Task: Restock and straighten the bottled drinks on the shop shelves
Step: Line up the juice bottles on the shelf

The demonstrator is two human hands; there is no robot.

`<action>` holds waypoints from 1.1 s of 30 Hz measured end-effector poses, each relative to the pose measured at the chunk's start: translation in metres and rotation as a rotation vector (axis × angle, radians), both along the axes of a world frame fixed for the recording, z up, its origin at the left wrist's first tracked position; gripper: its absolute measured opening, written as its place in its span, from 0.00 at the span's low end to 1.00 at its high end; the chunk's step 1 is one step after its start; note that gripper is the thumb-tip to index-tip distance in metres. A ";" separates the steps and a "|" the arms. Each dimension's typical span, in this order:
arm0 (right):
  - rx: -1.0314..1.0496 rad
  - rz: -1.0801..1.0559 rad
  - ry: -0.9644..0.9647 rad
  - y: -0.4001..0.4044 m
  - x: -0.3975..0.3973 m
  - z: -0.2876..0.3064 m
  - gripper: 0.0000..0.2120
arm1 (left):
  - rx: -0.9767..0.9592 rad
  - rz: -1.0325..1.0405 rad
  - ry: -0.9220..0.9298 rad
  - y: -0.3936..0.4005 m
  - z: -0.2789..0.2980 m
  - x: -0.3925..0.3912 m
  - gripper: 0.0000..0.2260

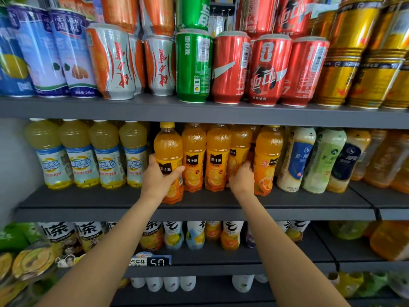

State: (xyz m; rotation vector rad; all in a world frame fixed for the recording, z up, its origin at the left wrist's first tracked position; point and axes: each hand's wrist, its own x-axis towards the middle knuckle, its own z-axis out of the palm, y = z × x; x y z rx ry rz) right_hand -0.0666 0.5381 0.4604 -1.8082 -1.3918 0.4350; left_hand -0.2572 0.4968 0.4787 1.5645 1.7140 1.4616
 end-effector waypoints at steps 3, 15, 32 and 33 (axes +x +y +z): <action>0.040 -0.080 -0.126 -0.002 -0.005 -0.008 0.18 | 0.008 0.002 0.003 0.001 -0.001 0.000 0.30; -0.015 -0.010 -0.014 0.011 -0.001 -0.008 0.22 | 0.035 -0.001 -0.021 0.002 -0.002 0.002 0.28; 0.003 0.073 0.078 0.024 0.005 -0.016 0.27 | 0.047 0.003 -0.007 0.005 -0.005 0.002 0.29; -0.012 0.095 0.098 0.026 0.006 -0.017 0.27 | 0.049 0.002 -0.006 0.005 -0.005 0.002 0.29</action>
